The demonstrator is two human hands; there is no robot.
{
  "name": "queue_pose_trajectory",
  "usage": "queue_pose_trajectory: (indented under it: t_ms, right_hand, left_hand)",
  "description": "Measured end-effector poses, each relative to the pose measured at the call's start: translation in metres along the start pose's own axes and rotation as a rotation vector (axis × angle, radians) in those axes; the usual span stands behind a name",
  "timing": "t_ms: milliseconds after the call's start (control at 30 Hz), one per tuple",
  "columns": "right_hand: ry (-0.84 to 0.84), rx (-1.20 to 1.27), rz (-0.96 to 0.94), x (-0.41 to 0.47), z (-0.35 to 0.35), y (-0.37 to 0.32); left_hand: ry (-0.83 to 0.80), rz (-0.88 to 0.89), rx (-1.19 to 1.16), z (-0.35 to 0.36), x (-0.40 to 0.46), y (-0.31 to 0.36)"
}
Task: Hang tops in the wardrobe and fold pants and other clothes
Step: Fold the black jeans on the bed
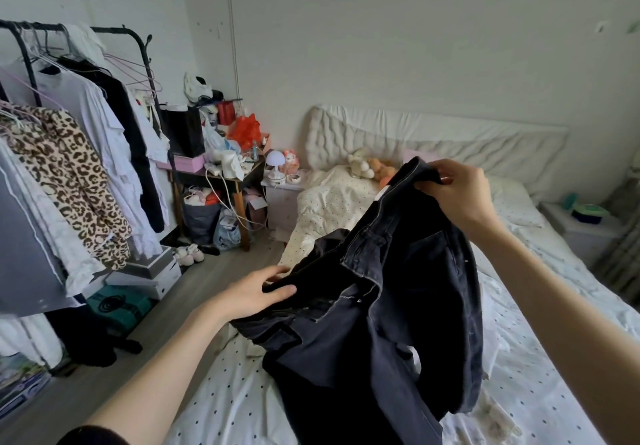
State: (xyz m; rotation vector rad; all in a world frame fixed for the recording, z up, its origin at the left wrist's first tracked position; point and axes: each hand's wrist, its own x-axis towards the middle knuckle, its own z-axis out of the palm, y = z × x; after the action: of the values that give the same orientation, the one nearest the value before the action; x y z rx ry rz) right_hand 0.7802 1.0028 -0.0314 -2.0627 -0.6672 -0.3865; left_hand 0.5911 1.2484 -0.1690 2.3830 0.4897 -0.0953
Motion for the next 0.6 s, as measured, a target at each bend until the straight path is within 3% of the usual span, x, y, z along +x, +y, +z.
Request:
queue_pose_trajectory:
  t_ms: [400, 500, 600]
  right_hand:
    - [0.203, 0.043, 0.184, 0.019, -0.003, 0.017]
    - [0.214, 0.049, 0.187, 0.019, -0.005, 0.021]
    - [0.221, 0.067, 0.192, 0.019, -0.006, 0.021]
  left_hand:
    - [-0.308, 0.024, -0.065, 0.005, 0.003, -0.003]
    - [-0.090, 0.025, 0.001, 0.012, 0.009, -0.003]
    - [0.174, 0.012, -0.097, 0.010, 0.015, -0.006]
